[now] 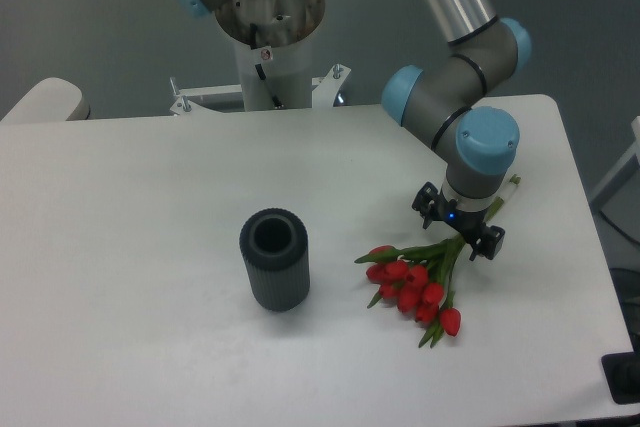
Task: Pick up the flowers from the table
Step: 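Lower the open gripper onto the green tulip stems, then close the gripper around the tulip stems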
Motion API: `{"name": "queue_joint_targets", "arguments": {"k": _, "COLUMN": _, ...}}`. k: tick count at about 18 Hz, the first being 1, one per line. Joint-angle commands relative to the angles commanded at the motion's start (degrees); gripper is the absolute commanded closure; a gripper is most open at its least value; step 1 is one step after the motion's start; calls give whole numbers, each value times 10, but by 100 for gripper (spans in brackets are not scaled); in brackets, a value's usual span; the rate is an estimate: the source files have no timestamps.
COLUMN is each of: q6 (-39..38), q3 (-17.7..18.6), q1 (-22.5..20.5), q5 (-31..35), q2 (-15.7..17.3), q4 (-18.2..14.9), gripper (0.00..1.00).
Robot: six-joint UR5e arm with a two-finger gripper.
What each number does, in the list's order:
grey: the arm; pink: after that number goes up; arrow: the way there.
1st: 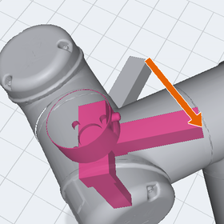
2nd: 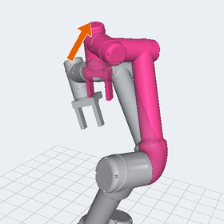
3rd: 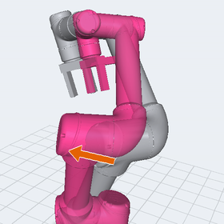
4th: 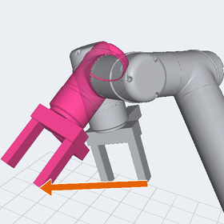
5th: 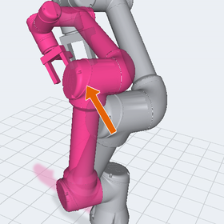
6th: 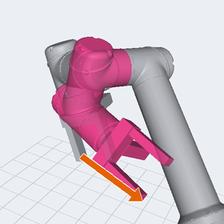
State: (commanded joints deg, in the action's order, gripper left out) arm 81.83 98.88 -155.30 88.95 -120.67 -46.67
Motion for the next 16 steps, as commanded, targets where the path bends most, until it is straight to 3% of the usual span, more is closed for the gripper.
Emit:
{"name": "queue_joint_targets", "arguments": {"k": 6, "q6": -3, "q3": 1, "q1": 2, "q5": -18, "q2": -2, "q4": 2, "gripper": 0}}
{"name": "queue_joint_targets", "arguments": {"k": 7, "q6": -4, "q3": 1, "q1": 5, "q5": -19, "q2": -4, "q4": 5, "gripper": 9}}
{"name": "queue_joint_targets", "arguments": {"k": 9, "q6": -5, "q3": 1, "q1": 8, "q5": -19, "q2": -4, "q4": 9, "gripper": 38}}
{"name": "queue_joint_targets", "arguments": {"k": 10, "q6": -1, "q3": -2, "q1": 8, "q5": -21, "q2": -4, "q4": 9, "gripper": 57}}
{"name": "queue_joint_targets", "arguments": {"k": 12, "q6": -1, "q3": -6, "q1": 8, "q5": -22, "q2": -5, "q4": 8, "gripper": 67}}
{"name": "queue_joint_targets", "arguments": {"k": 16, "q6": 2, "q3": -18, "q1": 8, "q5": -25, "q2": -8, "q4": 8, "gripper": 75}}
